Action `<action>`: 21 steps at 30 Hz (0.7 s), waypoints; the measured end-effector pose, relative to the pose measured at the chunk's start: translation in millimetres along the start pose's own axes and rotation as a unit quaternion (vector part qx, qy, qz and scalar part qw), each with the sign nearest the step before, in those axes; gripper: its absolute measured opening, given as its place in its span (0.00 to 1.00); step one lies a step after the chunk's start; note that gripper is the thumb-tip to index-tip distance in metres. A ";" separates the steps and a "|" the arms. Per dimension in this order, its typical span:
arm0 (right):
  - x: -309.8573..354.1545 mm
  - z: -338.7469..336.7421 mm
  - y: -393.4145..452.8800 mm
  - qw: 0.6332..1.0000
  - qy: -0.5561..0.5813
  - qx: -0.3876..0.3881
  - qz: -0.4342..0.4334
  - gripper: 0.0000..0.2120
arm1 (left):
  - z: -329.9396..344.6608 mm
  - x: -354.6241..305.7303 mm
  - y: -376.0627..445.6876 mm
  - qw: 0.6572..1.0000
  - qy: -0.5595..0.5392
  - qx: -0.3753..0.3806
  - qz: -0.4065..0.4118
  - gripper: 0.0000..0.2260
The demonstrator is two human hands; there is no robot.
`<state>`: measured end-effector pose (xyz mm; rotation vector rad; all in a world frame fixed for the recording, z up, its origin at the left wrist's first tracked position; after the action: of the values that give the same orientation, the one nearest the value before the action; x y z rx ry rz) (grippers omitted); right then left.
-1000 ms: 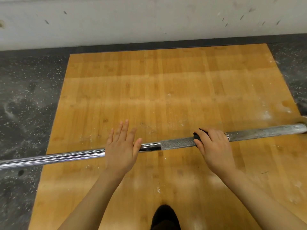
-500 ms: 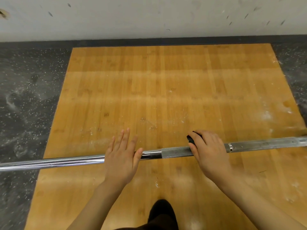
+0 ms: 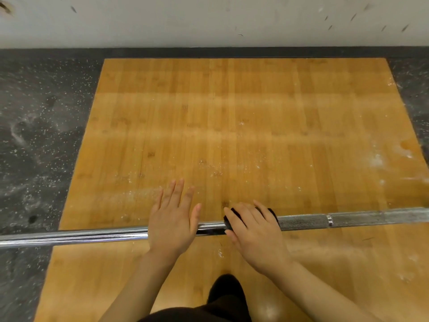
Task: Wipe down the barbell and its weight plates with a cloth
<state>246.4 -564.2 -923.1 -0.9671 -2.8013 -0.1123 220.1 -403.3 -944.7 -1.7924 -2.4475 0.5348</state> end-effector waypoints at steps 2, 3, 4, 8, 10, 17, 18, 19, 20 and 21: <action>-3.1 0.8 0.3 1.000 -0.012 0.008 -0.013 0.20 | -0.2 1.0 0.1 1.000 0.003 -0.005 -0.002 0.33; -4.6 0.9 0.6 1.000 -0.014 0.011 -0.022 0.20 | -0.7 1.2 0.2 1.000 0.001 -0.005 -0.005 0.33; -6.0 1.1 0.7 0.999 -0.015 0.013 -0.032 0.20 | -1.5 1.2 0.5 1.000 -0.002 -0.007 -0.007 0.33; -18.4 0.2 -5.1 0.998 -0.021 0.024 -0.055 0.20 | -5.7 0.7 1.9 1.000 -0.007 -0.015 -0.009 0.33; -37.0 -3.2 -13.0 0.998 -0.028 0.023 -0.049 0.20 | -5.1 2.1 3.4 1.000 -0.008 -0.014 -0.009 0.33; -105.8 -26.8 -47.7 0.999 -0.051 0.006 -0.006 0.25 | -4.0 3.9 7.7 1.000 -0.004 -0.009 -0.005 0.31; -108.6 -28.4 -48.2 0.998 -0.055 0.008 -0.006 0.25 | -4.0 4.1 8.3 1.000 -0.002 -0.008 -0.005 0.30; -109.9 -29.2 -47.9 0.998 -0.060 0.011 -0.006 0.25 | -3.8 4.0 9.1 1.000 0.000 -0.007 -0.003 0.30; -110.3 -29.2 -47.3 0.998 -0.062 0.012 -0.008 0.24 | -3.3 3.9 9.9 1.000 0.002 -0.004 0.000 0.30; -110.3 -28.6 -46.5 0.998 -0.061 0.011 -0.009 0.23 | -2.6 4.1 10.7 1.000 0.003 -0.002 0.003 0.30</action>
<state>307.0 -671.1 -916.6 -0.9759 -2.9147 -0.0257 229.2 -396.0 -946.2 -1.8005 -2.4406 0.5247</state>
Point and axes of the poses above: each hand's wrist, its own y-axis towards the middle knuckle, its own z-axis out of the palm, x = y × z, the point moved 9 cm from there along y, towards the middle knuckle, and after that the axes turned 6 degrees about x, right-handed, at the moved point
